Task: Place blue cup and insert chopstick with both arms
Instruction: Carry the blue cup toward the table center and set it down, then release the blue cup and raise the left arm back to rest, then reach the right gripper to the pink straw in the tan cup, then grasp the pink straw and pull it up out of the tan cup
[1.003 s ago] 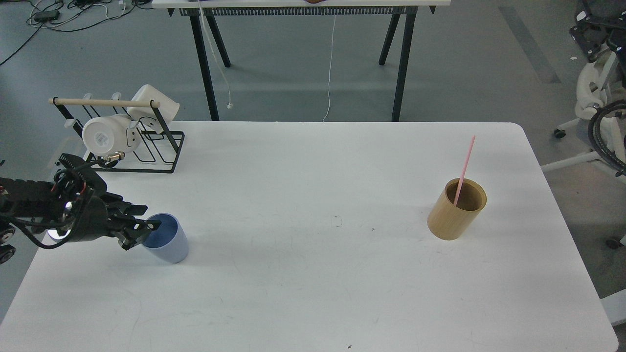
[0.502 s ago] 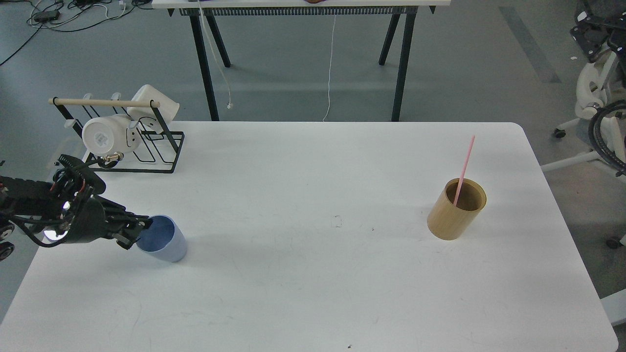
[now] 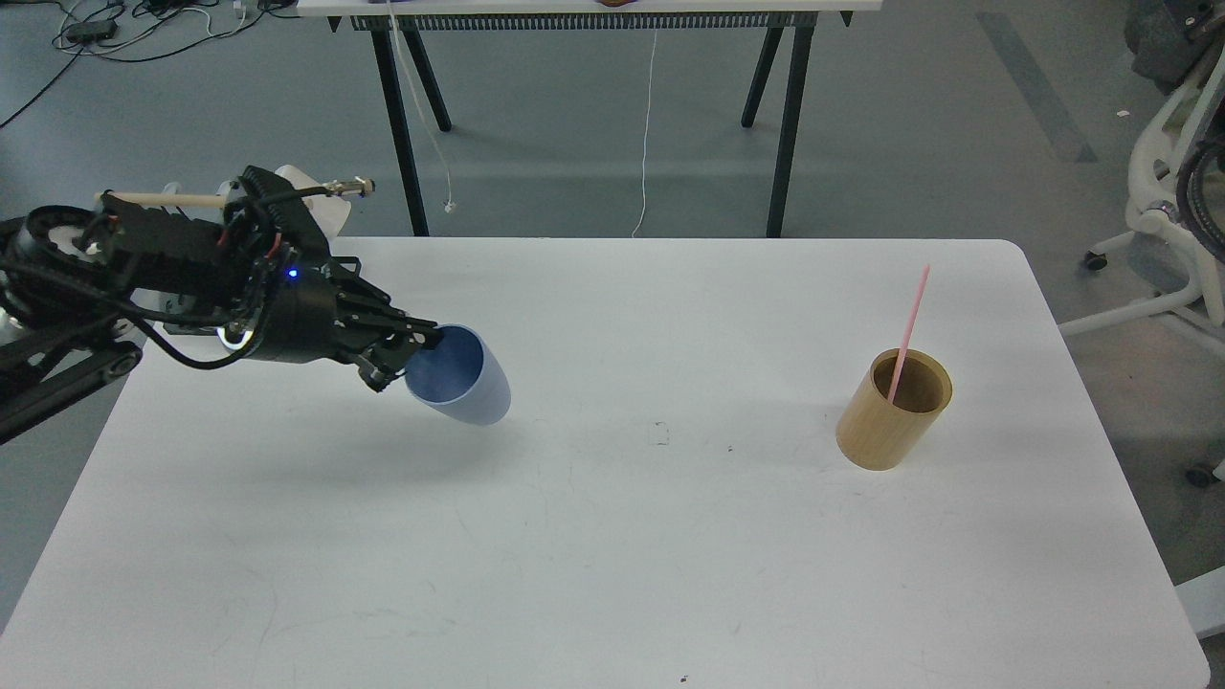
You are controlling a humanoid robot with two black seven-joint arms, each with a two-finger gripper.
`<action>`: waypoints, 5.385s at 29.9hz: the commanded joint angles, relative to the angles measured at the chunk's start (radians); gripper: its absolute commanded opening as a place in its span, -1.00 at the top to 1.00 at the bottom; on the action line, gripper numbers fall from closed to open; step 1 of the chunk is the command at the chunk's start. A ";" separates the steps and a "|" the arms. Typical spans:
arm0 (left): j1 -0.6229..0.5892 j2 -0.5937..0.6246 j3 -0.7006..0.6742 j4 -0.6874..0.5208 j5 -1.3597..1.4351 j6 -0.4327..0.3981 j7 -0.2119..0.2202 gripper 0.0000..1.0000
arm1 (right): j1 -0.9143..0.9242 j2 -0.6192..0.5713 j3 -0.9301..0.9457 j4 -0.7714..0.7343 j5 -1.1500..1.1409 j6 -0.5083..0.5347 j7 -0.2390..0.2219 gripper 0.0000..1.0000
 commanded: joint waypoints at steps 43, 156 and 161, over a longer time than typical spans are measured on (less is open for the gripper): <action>0.154 -0.436 0.014 0.225 0.051 0.000 0.142 0.75 | -0.010 -0.041 0.009 0.033 0.001 -0.034 0.001 -0.99; 0.175 -0.471 -0.546 0.913 -2.193 0.000 0.131 -0.99 | -0.043 -0.111 -0.494 0.843 -1.803 -0.428 0.039 0.99; 0.174 -0.467 -0.547 0.913 -2.193 0.000 0.131 -0.99 | -0.029 0.011 -0.603 0.835 -1.813 -0.415 0.039 0.99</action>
